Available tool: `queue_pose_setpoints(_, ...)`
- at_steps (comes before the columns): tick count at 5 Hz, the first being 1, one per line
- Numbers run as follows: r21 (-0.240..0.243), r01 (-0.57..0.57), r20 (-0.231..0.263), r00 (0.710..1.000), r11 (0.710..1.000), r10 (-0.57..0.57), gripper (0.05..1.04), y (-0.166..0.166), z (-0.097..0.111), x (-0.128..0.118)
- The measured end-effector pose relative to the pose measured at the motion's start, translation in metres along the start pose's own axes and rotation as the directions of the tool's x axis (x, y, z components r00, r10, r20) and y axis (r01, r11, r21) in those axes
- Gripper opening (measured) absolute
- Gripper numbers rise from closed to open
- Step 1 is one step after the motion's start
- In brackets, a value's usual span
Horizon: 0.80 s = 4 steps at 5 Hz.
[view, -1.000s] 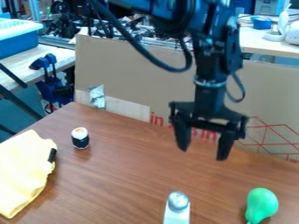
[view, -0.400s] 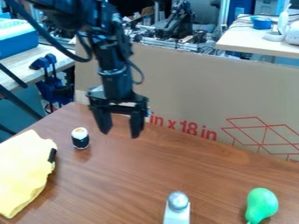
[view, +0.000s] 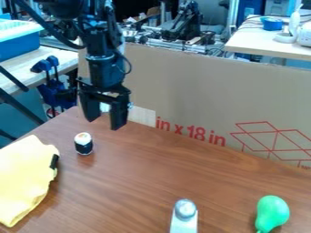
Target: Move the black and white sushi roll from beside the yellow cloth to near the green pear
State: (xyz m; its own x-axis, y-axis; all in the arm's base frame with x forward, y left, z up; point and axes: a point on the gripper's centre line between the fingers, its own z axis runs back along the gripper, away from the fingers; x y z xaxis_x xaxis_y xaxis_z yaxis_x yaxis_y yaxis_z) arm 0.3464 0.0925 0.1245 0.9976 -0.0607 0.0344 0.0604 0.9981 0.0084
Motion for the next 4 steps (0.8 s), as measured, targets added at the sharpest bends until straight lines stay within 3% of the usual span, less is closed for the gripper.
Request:
queue_pose_setpoints(1, 0.034, 0.030, -0.038, 0.999, 0.999, -0.028, 1.001, 0.015, 0.006, -0.004)
queue_pose_setpoints(3, 0.082, -0.016, -0.061, 0.998, 0.997, 0.021, 1.001, 0.039, -0.005, -0.024)
queue_pose_setpoints(4, 0.094, -0.052, -0.050, 0.997, 0.994, 0.057, 1.001, 0.051, -0.015, -0.036)
